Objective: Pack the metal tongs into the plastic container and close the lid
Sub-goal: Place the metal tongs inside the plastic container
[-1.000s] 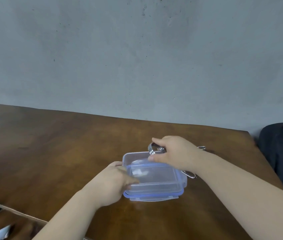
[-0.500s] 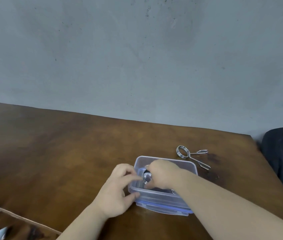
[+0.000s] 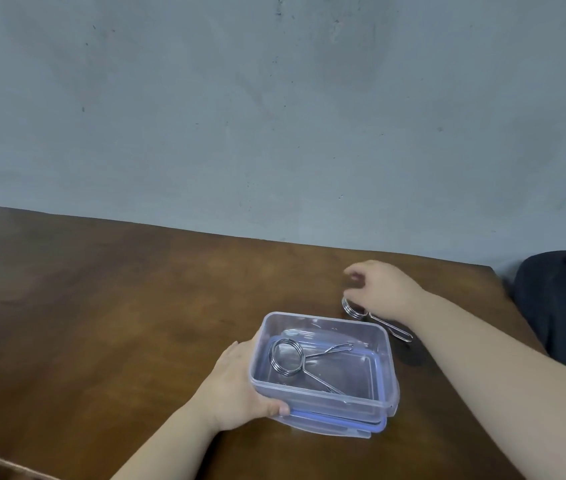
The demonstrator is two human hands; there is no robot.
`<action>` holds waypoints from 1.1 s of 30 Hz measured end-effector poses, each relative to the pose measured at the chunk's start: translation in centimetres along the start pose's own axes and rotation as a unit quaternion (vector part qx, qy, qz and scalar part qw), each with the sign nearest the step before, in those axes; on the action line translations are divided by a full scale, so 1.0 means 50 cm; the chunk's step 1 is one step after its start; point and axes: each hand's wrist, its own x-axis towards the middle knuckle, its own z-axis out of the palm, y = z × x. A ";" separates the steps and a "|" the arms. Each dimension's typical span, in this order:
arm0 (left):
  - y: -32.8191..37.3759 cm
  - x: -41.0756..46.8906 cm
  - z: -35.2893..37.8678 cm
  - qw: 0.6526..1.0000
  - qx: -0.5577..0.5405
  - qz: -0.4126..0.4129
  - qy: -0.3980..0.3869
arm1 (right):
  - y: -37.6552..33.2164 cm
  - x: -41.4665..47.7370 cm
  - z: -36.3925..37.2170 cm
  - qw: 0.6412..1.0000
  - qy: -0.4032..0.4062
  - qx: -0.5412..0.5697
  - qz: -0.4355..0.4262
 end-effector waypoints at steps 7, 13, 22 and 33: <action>-0.017 0.037 0.017 1.000 0.023 0.014 -0.013 | 0.079 0.080 0.059 0.991 -0.127 -0.024 0.033; -0.030 0.040 0.023 0.999 0.042 0.011 -0.011 | 0.108 0.102 0.079 0.991 -0.119 -0.058 0.024; -0.023 0.059 0.037 0.997 0.082 -0.004 -0.006 | 0.005 0.012 -0.115 0.990 0.079 0.107 -0.054; -0.013 0.091 0.043 0.995 0.096 -0.007 -0.016 | -0.092 -0.075 0.022 0.986 -0.055 -0.074 -0.136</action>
